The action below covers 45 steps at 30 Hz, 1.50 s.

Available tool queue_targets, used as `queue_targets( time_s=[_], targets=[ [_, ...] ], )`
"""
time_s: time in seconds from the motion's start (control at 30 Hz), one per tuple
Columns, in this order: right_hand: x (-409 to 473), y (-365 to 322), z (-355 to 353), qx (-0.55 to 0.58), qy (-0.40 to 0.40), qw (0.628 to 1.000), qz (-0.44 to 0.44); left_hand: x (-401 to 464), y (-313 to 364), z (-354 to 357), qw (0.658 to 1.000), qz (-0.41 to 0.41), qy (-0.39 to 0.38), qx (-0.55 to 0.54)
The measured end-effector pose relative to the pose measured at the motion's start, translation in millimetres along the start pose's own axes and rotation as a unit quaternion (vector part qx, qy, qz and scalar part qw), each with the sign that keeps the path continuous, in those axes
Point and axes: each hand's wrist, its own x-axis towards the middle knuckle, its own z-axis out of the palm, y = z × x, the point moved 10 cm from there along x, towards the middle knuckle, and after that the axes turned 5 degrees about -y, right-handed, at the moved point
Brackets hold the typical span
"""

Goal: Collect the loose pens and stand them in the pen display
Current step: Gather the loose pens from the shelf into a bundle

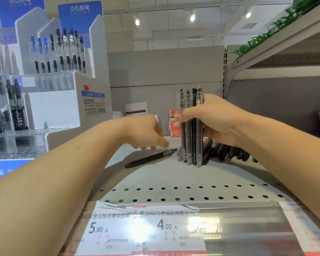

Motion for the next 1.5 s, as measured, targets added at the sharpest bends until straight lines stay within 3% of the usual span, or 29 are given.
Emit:
queue_targets(
  time_s=[0.07,0.2,0.27,0.37,0.47,0.9,1.07,1.13,1.23,1.4,1.5],
  targets=[
    [-0.9,0.6,2.0,-0.002,0.001,1.0,0.008,4.2,-1.9,17.5,0.998,-0.012,-0.048,0.026],
    [-2.6,3.3,5.2,-0.001,-0.012,1.0,0.023,4.7,2.9,17.1,0.998,0.003,-0.048,0.041],
    [-2.2,5.8,7.0,-0.006,-0.023,0.999,0.029,1.8,0.7,1.6,0.997,0.003,-0.005,-0.075],
    [-2.2,7.5,5.3,-0.004,-0.018,0.999,0.04,-8.9,-6.2,-26.7,0.954,0.029,0.081,-0.286],
    [-2.7,9.7,3.9,-0.005,-0.019,0.998,0.052,-14.7,1.1,-32.0,0.925,0.081,0.071,-0.365],
    [-1.0,13.9,7.6,-0.008,-0.036,0.998,0.047,-24.1,31.5,-33.0,0.949,0.134,0.088,-0.272],
    [-3.4,18.0,16.3,0.008,-0.062,0.996,0.066,-25.5,33.5,-28.0,0.949,0.12,0.051,-0.286],
    [-5.4,18.3,10.3,0.009,-0.03,0.998,0.062,-26.5,40.9,-26.7,0.946,0.127,0.052,-0.292],
    [-13.1,4.1,-13.8,-0.003,0.032,0.999,0.022,-35.1,58.1,-40.6,0.948,0.138,0.114,-0.262],
    [-41.0,-33.9,-96.0,-0.102,0.118,0.987,-0.045,-37.4,109.1,-55.1,0.896,0.192,0.196,-0.35],
    [-63.7,-34.7,-156.5,-0.173,0.125,0.976,-0.043,-12.2,144.5,-43.7,0.919,0.172,0.21,-0.287]
  ],
)
